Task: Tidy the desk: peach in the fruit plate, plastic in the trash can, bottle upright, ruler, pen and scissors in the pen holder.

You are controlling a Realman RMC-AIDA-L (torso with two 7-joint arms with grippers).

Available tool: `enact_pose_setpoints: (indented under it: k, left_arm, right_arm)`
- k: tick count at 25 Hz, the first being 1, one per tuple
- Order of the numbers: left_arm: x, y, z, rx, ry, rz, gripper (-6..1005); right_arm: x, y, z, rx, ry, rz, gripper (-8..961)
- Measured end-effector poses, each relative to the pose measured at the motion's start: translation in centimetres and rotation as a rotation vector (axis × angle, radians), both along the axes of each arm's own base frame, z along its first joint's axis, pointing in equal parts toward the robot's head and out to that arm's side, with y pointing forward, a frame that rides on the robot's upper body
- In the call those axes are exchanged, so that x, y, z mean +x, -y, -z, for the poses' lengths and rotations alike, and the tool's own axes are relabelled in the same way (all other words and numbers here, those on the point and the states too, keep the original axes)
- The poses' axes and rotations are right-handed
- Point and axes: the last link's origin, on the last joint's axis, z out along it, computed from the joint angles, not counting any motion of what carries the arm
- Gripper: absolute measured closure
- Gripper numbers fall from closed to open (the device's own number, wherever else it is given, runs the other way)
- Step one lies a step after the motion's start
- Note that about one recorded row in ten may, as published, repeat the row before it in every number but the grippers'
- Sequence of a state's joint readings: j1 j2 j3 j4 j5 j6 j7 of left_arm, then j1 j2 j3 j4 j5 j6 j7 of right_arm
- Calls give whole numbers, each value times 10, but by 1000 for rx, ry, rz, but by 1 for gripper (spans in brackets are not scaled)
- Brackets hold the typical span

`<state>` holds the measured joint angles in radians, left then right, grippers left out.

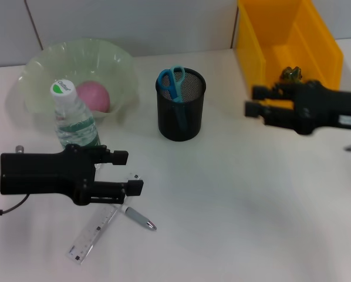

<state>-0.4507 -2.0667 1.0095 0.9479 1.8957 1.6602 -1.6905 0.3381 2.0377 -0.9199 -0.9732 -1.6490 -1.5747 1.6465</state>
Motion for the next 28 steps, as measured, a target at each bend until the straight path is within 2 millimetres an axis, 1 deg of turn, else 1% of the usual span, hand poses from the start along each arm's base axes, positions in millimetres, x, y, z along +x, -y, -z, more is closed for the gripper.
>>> enact_pose_setpoints:
  k: [3, 4, 5, 6, 7, 8, 9, 10, 13, 14, 15, 18, 19, 20, 23, 27, 28]
  left_arm:
    - [11, -3, 0, -37, -28, -41, 207]
    - [15, -4, 0, -47, -42, -57, 207]
    - [19, -6, 1, -56, -60, -74, 207]
    - [23, -7, 2, -64, -86, -91, 207]
    - [23, -7, 2, -64, -86, -91, 207]
    - [28, -9, 4, -70, -127, -110, 207]
    - [28, -9, 4, -70, -127, -110, 207]
    - [28, -9, 4, -70, -127, -110, 207]
    - [28, -9, 4, -70, -127, -110, 207]
    - [47, -12, 11, -85, -235, -131, 207]
    - [56, -15, 14, -84, -278, -154, 207]
    - [56, -15, 14, -84, -278, -154, 207]
    - [65, -20, 20, -90, -333, -211, 207]
    - [65, -20, 20, -90, -333, -211, 207]
    - [70, -22, 33, -69, -425, -242, 207]
    - [73, -22, 40, -40, -492, -254, 207]
    - [77, -22, 44, -16, -535, -254, 207]
  right_arm:
    - [14, 13, -4, -40, 29, 16, 474]
    - [22, 22, -5, -78, 58, 25, 474]
    - [22, 22, -5, -78, 58, 25, 474]
    - [27, 26, -6, -99, 78, 29, 474]
    - [31, 30, -7, -119, 95, 35, 474]
    - [34, 33, -9, -136, 111, 41, 474]
    - [41, 39, -13, -171, 145, 56, 474]
    - [41, 39, -13, -171, 145, 56, 475]
    - [50, 43, -19, -205, 186, 87, 464]
    - [54, 45, -23, -219, 205, 99, 454]
    - [54, 45, -23, -219, 205, 99, 443]
    - [59, 48, -28, -232, 228, 112, 412]
    - [62, 48, -29, -242, 252, 121, 401]
    - [62, 48, -29, -242, 252, 121, 391]
    - [65, 48, -28, -243, 297, 130, 359]
    - [68, 46, -26, -231, 343, 136, 317]
    - [68, 46, -26, -231, 346, 134, 306]
